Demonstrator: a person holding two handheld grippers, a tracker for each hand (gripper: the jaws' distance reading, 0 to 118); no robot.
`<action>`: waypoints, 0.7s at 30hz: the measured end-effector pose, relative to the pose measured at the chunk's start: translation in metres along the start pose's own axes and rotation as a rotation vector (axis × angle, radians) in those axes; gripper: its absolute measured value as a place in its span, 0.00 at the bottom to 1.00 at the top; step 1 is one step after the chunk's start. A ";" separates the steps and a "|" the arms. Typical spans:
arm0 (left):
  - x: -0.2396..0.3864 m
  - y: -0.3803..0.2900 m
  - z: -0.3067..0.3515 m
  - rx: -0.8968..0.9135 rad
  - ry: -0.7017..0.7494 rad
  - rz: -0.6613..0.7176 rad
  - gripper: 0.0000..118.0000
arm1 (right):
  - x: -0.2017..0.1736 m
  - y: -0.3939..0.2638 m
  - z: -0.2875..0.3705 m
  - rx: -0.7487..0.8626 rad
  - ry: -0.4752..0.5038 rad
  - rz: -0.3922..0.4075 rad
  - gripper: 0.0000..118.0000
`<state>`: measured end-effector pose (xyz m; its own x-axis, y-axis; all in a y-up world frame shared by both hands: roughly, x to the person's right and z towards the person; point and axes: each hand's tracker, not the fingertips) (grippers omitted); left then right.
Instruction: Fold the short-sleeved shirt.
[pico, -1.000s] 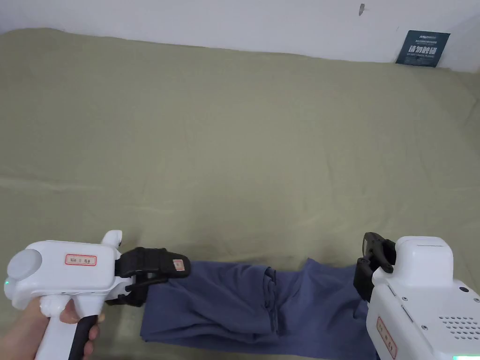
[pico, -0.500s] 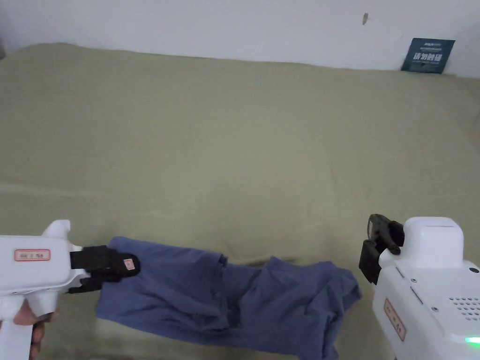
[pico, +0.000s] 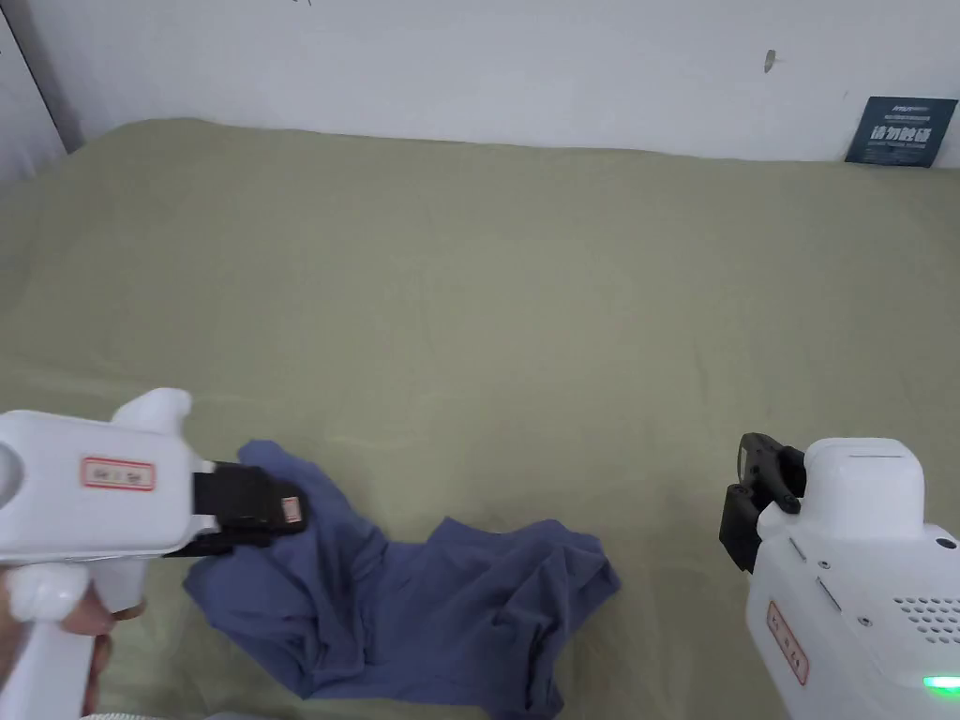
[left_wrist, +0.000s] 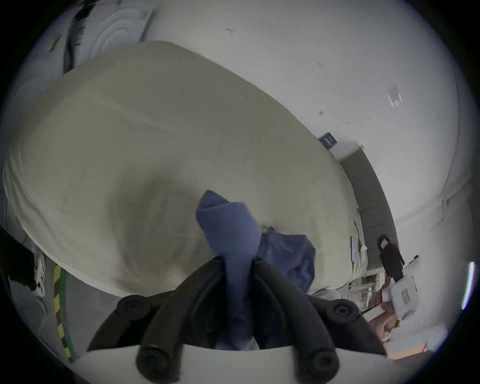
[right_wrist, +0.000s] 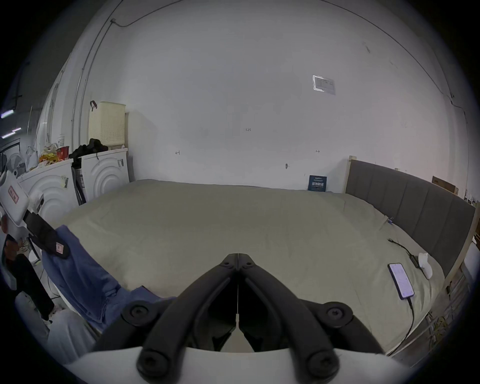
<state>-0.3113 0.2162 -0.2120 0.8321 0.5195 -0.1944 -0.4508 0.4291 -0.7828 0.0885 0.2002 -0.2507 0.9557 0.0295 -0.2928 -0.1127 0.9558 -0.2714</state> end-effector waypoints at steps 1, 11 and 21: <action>0.016 0.000 -0.010 -0.008 0.003 -0.022 0.09 | 0.002 -0.001 0.001 -0.002 -0.004 0.003 0.00; 0.106 -0.037 -0.148 -0.144 0.105 -0.192 0.14 | 0.031 -0.014 0.009 -0.038 -0.064 -0.022 0.00; 0.087 -0.033 -0.118 -0.024 -0.146 -0.124 0.26 | 0.046 -0.024 0.009 -0.071 -0.098 -0.060 0.00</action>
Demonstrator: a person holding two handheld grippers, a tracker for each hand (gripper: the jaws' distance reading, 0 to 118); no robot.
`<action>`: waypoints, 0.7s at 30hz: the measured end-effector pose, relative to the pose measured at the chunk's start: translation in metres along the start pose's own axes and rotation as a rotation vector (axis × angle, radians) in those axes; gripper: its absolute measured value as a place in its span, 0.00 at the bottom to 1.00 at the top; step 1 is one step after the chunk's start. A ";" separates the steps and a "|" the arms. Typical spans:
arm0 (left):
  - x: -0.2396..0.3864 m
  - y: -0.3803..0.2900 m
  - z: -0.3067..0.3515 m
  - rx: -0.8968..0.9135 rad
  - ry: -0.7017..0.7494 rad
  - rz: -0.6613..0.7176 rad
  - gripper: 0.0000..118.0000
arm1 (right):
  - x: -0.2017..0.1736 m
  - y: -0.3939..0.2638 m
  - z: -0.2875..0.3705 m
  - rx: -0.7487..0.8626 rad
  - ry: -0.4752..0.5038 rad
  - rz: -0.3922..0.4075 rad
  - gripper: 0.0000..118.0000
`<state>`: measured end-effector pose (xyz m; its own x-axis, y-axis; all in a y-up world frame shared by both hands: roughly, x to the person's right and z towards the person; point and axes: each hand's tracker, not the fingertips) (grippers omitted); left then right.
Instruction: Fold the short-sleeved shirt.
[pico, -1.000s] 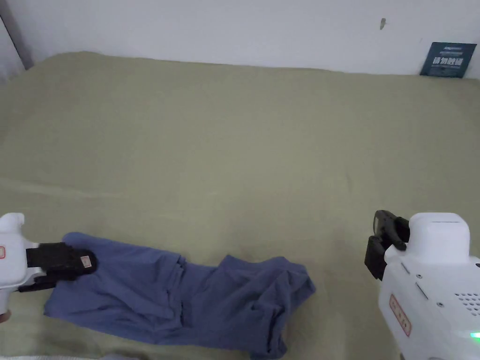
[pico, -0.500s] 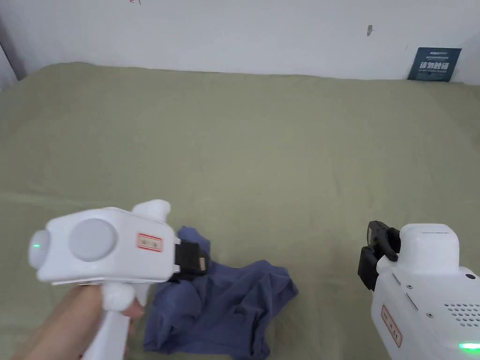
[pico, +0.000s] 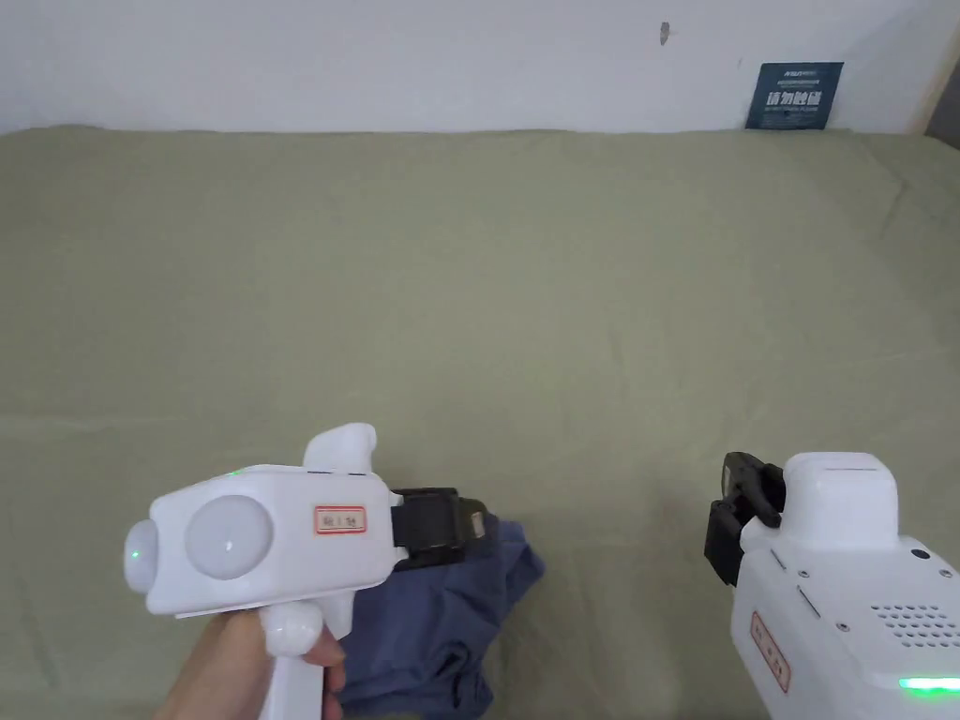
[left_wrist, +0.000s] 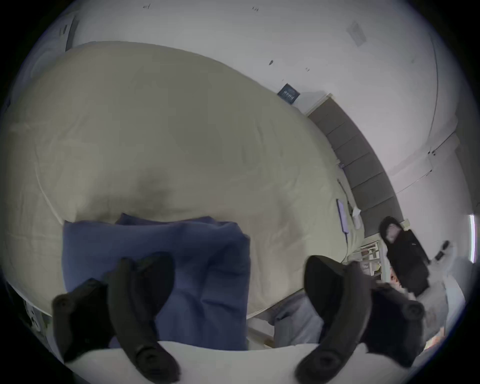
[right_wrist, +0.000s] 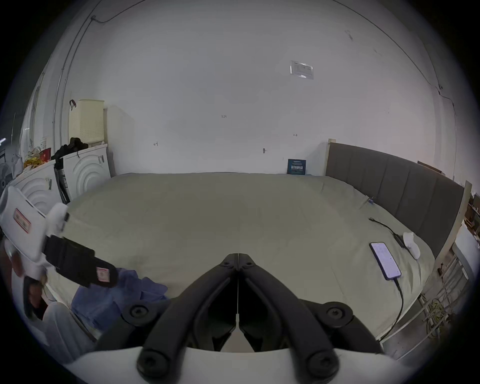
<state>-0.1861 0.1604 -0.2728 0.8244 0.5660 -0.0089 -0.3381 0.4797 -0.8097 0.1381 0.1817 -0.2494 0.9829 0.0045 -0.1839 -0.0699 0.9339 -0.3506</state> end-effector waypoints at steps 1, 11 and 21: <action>-0.011 0.001 0.004 -0.028 -0.051 0.023 0.00 | -0.001 0.000 0.000 0.001 0.002 -0.002 0.00; -0.062 -0.037 -0.050 -0.260 -0.282 0.137 0.00 | -0.020 -0.007 -0.004 -0.035 0.044 0.016 0.00; -0.065 -0.045 -0.069 -0.293 -0.236 0.081 0.00 | -0.015 -0.019 -0.013 -0.181 0.431 -0.143 0.00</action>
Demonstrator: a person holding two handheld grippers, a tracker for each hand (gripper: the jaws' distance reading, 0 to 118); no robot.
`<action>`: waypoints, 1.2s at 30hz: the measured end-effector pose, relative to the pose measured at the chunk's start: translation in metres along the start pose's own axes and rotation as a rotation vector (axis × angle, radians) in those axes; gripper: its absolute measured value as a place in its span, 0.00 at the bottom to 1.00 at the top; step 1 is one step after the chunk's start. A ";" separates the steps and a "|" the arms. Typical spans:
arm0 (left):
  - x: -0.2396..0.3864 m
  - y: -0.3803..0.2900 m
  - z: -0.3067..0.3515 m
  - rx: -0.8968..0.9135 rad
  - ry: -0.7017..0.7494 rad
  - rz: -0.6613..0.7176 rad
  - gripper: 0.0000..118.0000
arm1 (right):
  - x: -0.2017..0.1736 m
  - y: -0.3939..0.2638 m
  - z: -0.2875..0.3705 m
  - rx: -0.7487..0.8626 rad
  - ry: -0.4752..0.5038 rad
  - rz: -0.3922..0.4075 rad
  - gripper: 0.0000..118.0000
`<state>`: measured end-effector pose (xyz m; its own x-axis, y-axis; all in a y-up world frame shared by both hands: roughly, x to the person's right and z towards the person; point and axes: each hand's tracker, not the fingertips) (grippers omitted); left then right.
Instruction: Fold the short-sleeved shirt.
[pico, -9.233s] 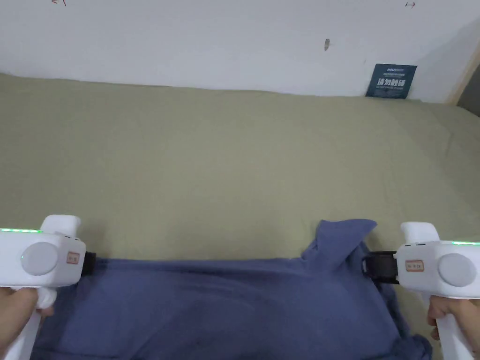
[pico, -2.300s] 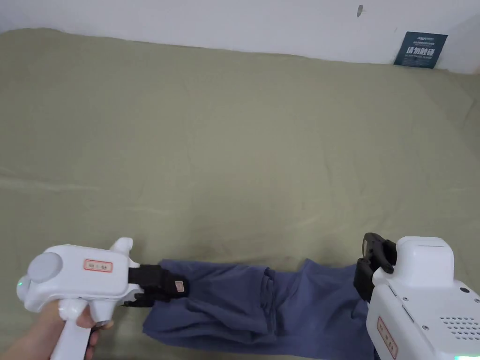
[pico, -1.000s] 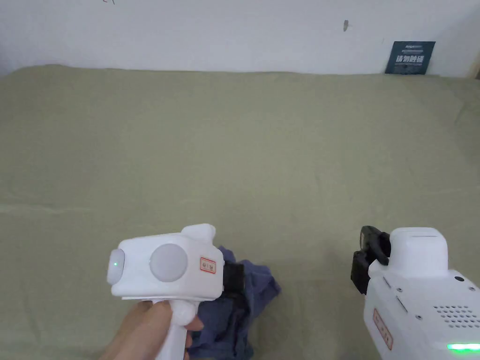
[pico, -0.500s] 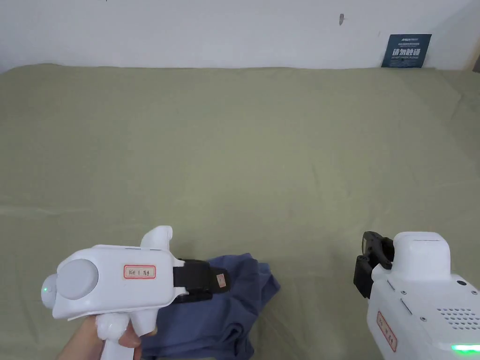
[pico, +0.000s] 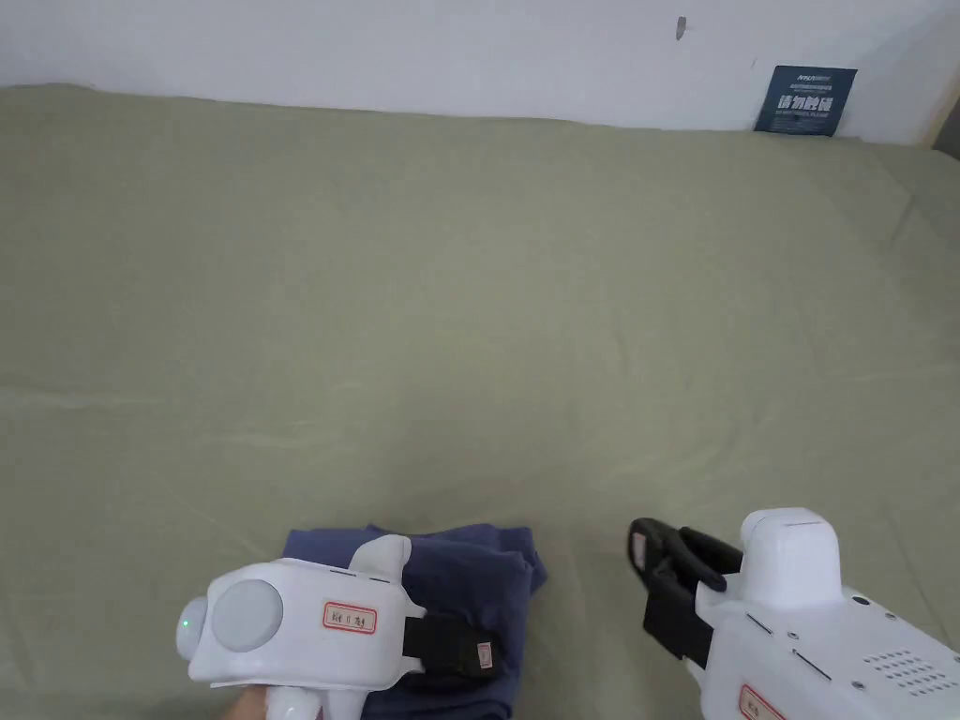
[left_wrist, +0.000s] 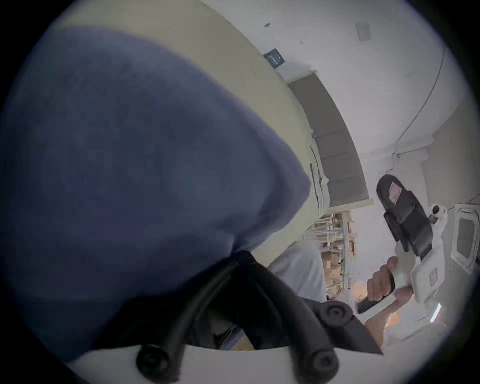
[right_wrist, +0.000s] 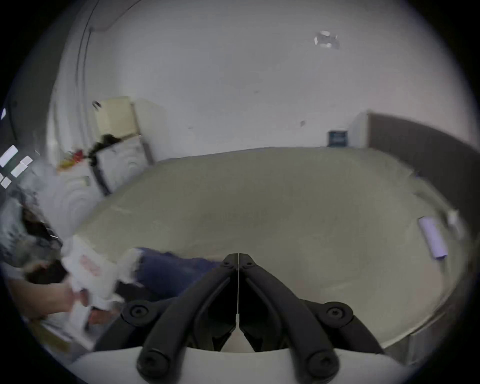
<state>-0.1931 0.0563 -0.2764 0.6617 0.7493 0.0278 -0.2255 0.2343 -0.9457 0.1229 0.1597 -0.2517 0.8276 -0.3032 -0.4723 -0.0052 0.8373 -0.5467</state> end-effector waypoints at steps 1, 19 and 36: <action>0.005 0.002 0.011 0.008 -0.005 -0.004 0.00 | 0.001 0.001 -0.003 -0.030 0.116 -0.068 0.00; -0.072 0.027 0.144 0.127 0.103 0.009 0.34 | 0.059 -0.080 -0.196 -0.588 0.730 -0.693 0.00; -0.094 0.043 0.081 0.042 -0.023 0.131 0.28 | 0.049 -0.069 -0.181 -0.546 0.668 -0.662 0.00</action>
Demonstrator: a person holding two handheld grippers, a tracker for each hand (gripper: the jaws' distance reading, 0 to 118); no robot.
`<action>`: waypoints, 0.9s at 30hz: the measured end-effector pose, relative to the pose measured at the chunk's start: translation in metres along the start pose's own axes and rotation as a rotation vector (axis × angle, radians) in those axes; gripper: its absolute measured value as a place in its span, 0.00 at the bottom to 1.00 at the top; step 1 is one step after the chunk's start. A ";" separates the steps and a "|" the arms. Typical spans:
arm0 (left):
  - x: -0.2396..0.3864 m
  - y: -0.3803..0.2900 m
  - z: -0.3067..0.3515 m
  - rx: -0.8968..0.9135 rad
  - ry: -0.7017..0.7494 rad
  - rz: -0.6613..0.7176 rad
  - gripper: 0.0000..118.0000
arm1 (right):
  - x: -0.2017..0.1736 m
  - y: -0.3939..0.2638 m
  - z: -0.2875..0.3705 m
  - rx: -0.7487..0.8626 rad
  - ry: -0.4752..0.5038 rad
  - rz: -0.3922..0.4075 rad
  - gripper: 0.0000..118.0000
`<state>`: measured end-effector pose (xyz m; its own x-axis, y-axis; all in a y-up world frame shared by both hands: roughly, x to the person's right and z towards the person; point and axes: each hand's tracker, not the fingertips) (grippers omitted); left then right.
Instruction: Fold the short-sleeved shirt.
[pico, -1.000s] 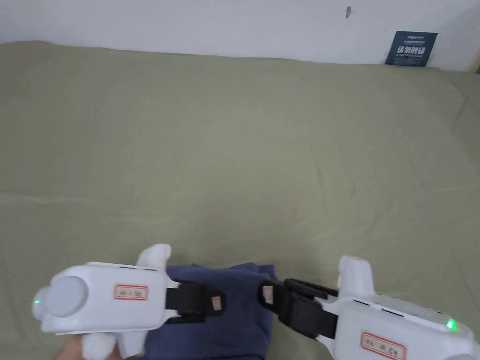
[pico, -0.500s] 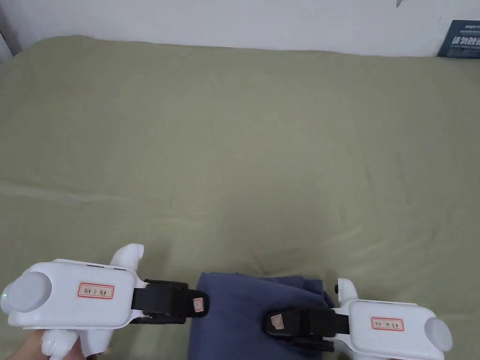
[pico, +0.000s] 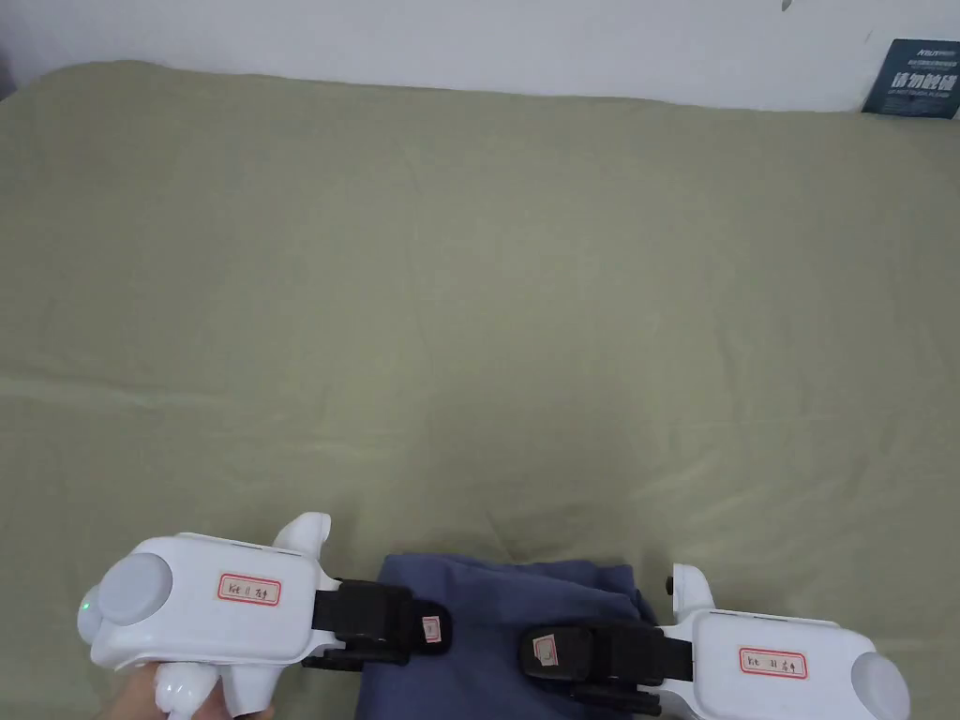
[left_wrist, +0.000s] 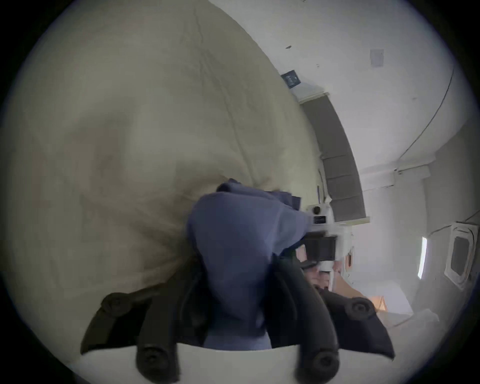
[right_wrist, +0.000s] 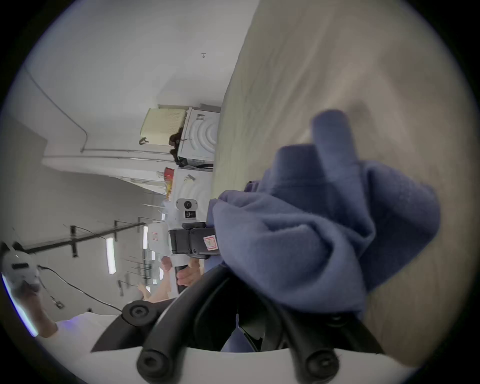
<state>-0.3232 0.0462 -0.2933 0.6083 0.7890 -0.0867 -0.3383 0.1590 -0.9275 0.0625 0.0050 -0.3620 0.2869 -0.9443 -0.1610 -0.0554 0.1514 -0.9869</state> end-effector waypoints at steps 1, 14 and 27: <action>-0.001 -0.001 0.008 0.002 0.006 -0.012 0.27 | -0.010 -0.002 0.003 0.029 -0.035 0.039 0.00; -0.016 0.027 0.133 0.133 0.137 -0.045 0.25 | -0.151 -0.041 0.015 0.760 -0.916 0.792 0.00; -0.094 0.081 0.262 0.206 0.245 -0.013 0.25 | -0.211 -0.022 -0.073 0.858 -1.029 0.980 0.00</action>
<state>-0.5959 0.1405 -0.2648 0.7598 0.6237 -0.1837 -0.4526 0.3045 -0.8381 -0.0670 0.1799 -0.3055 0.9530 0.1224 -0.2773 -0.1756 0.9687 -0.1757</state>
